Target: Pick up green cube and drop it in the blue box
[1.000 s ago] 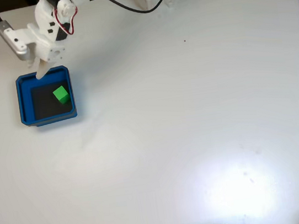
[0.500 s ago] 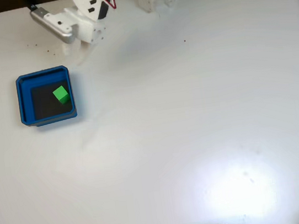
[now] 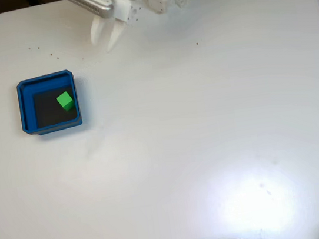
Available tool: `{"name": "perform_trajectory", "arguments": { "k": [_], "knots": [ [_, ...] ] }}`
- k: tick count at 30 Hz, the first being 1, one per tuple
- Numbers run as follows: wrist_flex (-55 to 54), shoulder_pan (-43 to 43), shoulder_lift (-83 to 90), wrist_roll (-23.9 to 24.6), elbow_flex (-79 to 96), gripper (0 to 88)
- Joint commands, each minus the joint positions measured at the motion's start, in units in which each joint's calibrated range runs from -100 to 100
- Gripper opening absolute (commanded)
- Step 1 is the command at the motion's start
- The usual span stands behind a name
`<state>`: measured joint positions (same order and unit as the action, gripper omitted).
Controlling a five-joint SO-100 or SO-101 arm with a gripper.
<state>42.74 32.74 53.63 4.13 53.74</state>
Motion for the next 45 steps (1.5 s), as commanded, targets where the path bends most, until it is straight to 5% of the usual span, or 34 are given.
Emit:
{"name": "perform_trajectory", "arguments": {
  "k": [1, 22, 45],
  "knots": [
    [-7.6, -0.3, 9.9, -0.1, 10.8, 20.5],
    [-12.7, -4.3, 44.9, -0.1, 39.6, 20.5],
    [-12.0, -22.3, 45.4, 0.1, 45.7, 20.5]
  ]
}}
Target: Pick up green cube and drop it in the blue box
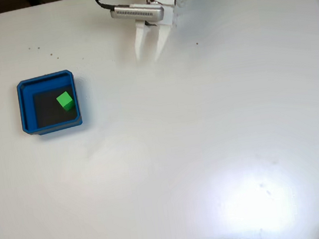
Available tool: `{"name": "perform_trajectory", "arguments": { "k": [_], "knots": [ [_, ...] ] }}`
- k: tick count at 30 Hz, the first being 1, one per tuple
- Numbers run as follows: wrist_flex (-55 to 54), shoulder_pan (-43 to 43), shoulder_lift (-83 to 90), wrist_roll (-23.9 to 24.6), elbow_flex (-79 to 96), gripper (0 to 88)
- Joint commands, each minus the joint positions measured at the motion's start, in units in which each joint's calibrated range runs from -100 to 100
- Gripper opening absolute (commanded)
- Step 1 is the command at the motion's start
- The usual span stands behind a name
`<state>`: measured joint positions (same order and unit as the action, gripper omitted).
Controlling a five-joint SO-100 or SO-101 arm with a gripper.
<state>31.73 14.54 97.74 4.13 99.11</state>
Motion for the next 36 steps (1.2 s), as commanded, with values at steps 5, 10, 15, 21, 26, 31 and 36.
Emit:
{"name": "perform_trajectory", "arguments": {
  "k": [5, 10, 15, 21, 26, 31, 36],
  "knots": [
    [-1.0, -9.4, 1.3, 0.1, 0.4, 20.5],
    [-1.0, -13.2, 1.3, 0.0, 0.4, 20.5],
    [-1.2, -17.8, 1.3, -0.1, 0.1, 20.5],
    [-1.3, -19.9, 1.3, -0.2, 0.1, 20.3],
    [-1.3, -19.9, 1.3, -0.2, 0.0, 13.3],
    [-1.1, -19.8, 1.3, -0.2, 0.0, 4.8],
    [-1.1, -19.8, 1.3, -0.2, 0.0, 2.2]
  ]
}}
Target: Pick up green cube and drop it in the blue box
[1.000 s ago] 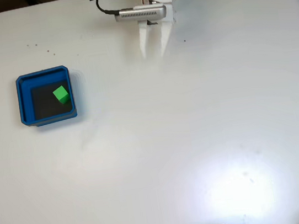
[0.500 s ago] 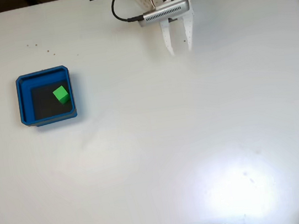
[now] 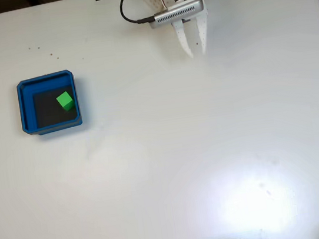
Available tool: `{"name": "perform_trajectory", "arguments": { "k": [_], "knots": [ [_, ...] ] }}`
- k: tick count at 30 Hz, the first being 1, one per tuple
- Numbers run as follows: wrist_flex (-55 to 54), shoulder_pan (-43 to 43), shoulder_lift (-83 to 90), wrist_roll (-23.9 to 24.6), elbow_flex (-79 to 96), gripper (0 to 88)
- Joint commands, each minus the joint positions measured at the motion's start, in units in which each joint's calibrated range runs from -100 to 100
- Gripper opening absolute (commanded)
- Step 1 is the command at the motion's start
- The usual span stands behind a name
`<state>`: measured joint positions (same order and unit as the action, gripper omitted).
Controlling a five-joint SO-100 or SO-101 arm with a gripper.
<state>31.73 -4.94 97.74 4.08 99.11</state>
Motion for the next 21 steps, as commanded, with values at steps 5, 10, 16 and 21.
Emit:
{"name": "perform_trajectory", "arguments": {
  "k": [5, 10, 16, 21],
  "knots": [
    [-1.0, -0.3, 1.3, -0.2, 0.1, 2.2],
    [-1.0, -0.4, 1.3, -0.2, 0.2, 2.2],
    [-1.0, -0.5, 1.3, -0.2, 0.2, 2.2],
    [-1.0, -2.5, 1.3, -0.2, 0.3, 2.2]
  ]
}}
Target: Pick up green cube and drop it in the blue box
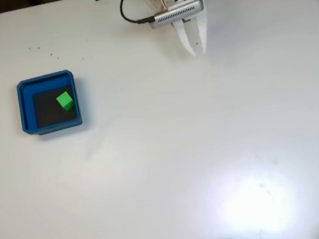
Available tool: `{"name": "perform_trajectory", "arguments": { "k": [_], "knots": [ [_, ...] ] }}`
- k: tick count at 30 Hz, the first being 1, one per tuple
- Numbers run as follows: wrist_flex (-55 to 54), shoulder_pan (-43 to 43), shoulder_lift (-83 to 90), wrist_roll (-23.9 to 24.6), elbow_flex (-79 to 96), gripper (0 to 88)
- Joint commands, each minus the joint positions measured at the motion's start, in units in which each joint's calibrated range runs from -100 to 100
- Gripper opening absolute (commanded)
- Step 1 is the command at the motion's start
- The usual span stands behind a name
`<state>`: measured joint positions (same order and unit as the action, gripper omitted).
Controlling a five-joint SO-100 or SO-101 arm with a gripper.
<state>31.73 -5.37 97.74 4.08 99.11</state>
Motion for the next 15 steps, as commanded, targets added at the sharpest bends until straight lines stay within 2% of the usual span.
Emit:
{"name": "perform_trajectory", "arguments": {
  "k": [1, 15],
  "knots": [
    [-1.0, -2.7, 1.3, -0.2, 0.3, 2.2],
    [-1.0, -3.3, 1.3, 0.1, 0.4, 2.5]
  ]
}}
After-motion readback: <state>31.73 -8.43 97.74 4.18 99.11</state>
